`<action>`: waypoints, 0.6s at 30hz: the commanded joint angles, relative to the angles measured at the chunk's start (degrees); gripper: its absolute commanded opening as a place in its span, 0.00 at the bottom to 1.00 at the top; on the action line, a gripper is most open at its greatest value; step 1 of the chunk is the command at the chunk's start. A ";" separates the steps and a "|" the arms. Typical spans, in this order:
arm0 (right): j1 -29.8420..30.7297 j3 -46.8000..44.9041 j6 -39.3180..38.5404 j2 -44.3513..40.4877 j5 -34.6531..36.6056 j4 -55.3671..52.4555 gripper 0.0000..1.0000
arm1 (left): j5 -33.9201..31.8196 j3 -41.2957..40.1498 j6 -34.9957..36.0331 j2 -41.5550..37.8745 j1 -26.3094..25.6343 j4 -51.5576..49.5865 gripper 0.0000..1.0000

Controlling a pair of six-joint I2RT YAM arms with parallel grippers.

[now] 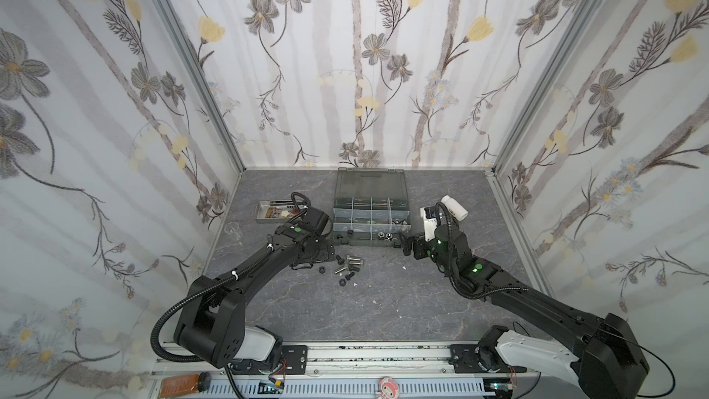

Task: Sort the screws and nuts into containers
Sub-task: Pick up the nut at the center of the table.

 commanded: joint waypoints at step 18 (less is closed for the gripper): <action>-0.37 -0.52 0.71 1.07 -0.46 3.36 1.00 | -0.88 -0.03 -1.67 6.47 -0.15 3.51 0.71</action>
